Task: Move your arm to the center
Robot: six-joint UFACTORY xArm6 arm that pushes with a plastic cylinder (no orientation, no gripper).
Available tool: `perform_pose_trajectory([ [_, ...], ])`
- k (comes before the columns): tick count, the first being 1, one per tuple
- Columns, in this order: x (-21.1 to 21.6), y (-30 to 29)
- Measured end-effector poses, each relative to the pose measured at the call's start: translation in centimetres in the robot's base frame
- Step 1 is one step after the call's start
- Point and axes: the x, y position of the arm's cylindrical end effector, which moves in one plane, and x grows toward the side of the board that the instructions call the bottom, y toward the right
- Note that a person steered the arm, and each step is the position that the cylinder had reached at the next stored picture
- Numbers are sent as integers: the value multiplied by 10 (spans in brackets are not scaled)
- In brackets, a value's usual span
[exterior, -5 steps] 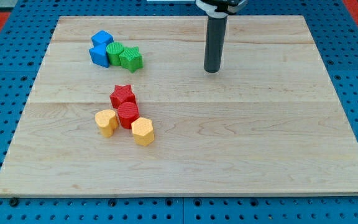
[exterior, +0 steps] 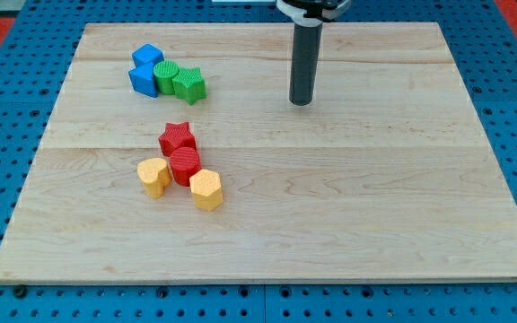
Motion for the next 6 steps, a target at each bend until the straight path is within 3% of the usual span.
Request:
perform_pose_trajectory([
  [6, 23, 7],
])
